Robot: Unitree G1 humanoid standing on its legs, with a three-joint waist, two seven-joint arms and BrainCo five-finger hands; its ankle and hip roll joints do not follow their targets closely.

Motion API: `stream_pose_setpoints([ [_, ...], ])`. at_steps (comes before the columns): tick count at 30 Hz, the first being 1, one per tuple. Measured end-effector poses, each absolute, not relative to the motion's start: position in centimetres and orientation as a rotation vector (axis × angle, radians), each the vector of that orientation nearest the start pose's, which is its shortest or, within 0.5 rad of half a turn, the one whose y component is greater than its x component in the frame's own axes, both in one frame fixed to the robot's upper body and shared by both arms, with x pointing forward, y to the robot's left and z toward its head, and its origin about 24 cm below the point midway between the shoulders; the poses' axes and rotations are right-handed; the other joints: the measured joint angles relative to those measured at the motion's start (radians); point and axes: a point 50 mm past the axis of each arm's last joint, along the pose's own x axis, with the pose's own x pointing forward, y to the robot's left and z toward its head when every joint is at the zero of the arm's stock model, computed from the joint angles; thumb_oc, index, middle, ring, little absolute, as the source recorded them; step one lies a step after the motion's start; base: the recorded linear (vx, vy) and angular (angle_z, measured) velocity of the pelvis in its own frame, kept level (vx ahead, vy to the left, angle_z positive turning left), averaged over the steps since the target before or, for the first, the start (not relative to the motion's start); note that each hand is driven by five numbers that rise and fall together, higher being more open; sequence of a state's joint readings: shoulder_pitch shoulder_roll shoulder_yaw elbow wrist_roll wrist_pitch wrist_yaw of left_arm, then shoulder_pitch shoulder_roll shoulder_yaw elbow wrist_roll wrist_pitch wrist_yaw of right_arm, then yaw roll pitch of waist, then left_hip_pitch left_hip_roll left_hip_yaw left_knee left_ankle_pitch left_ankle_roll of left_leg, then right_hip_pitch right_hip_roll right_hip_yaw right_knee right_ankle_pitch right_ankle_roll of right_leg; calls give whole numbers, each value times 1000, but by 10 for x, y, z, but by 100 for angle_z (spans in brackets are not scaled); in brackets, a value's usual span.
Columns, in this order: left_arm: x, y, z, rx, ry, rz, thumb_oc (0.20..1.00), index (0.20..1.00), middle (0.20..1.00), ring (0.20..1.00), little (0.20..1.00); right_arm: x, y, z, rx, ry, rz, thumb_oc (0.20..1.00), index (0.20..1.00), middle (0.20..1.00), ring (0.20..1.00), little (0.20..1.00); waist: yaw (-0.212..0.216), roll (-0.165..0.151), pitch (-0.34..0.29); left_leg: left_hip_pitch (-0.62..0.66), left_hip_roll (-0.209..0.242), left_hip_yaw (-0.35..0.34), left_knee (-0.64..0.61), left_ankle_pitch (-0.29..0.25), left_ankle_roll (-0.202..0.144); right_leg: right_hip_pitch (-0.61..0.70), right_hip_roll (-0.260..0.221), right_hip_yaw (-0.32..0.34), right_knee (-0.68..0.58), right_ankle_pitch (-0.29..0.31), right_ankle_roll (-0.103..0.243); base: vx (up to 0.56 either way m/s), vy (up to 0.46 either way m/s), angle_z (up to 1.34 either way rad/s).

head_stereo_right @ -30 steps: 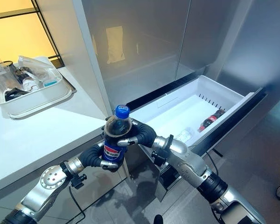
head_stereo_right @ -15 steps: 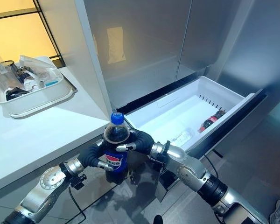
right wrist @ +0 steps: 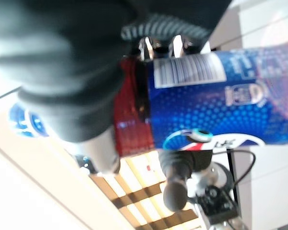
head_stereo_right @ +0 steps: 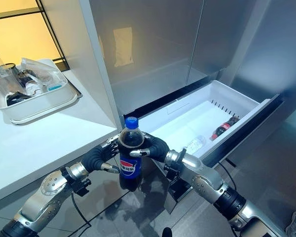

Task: Take the drinks into the refrigerator

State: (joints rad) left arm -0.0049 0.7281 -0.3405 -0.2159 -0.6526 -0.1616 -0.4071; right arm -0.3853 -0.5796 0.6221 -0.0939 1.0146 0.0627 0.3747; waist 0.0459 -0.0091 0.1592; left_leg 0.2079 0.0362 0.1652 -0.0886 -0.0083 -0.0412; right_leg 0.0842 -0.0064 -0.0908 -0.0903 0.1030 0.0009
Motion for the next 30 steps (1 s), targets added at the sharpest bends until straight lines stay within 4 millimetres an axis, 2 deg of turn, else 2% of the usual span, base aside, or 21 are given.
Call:
stream_pose_setpoints([
  [2,226,164,94,26,-113,-806,1000,1000,1000,1000,1000,262,-84,106,319,50,1044,200,200,200,200,200,0,0,0,-1,0,0,0,0,0,0,0,0,0,0,1,0,0,0],
  [6,226,167,97,17,-121,-795,1000,1000,1000,1000,1000,273,-105,113,283,10,955,200,200,200,200,200,0,-4,3,-2,0,-2,0,0,0,-1,0,0,0,-2,3,0,0,0],
  [10,220,177,92,3,-84,-774,1000,1000,1000,1000,1000,295,-152,135,248,-121,723,200,200,200,200,200,2,-13,9,-8,0,-3,0,0,0,-7,0,0,0,-3,4,0,0,0],
  [13,214,184,84,-29,-26,-765,1000,1000,1000,1000,1000,304,-187,149,189,-179,586,200,200,200,200,200,4,-17,12,-9,0,-3,0,-1,0,-9,0,0,0,-3,3,0,0,0],
  [16,213,186,83,-38,-13,-756,1000,1000,1000,1000,1000,309,-209,157,151,-202,489,200,200,200,200,200,5,-21,18,-9,0,-3,0,-1,0,-9,0,1,0,-2,3,0,0,0],
  [22,212,190,82,-67,-5,-744,1000,1000,1000,1000,1000,312,-225,163,97,-201,435,200,200,200,200,200,-1,-20,25,-10,0,-2,0,-1,0,-10,0,1,0,-4,6,0,0,0],
  [30,211,189,82,-68,-2,-762,1000,1000,1000,1000,1000,333,-252,181,-10,-209,321,200,200,200,200,200,2,-23,46,-19,0,-1,0,-1,0,-18,1,3,0,-4,6,0,0,0],
])
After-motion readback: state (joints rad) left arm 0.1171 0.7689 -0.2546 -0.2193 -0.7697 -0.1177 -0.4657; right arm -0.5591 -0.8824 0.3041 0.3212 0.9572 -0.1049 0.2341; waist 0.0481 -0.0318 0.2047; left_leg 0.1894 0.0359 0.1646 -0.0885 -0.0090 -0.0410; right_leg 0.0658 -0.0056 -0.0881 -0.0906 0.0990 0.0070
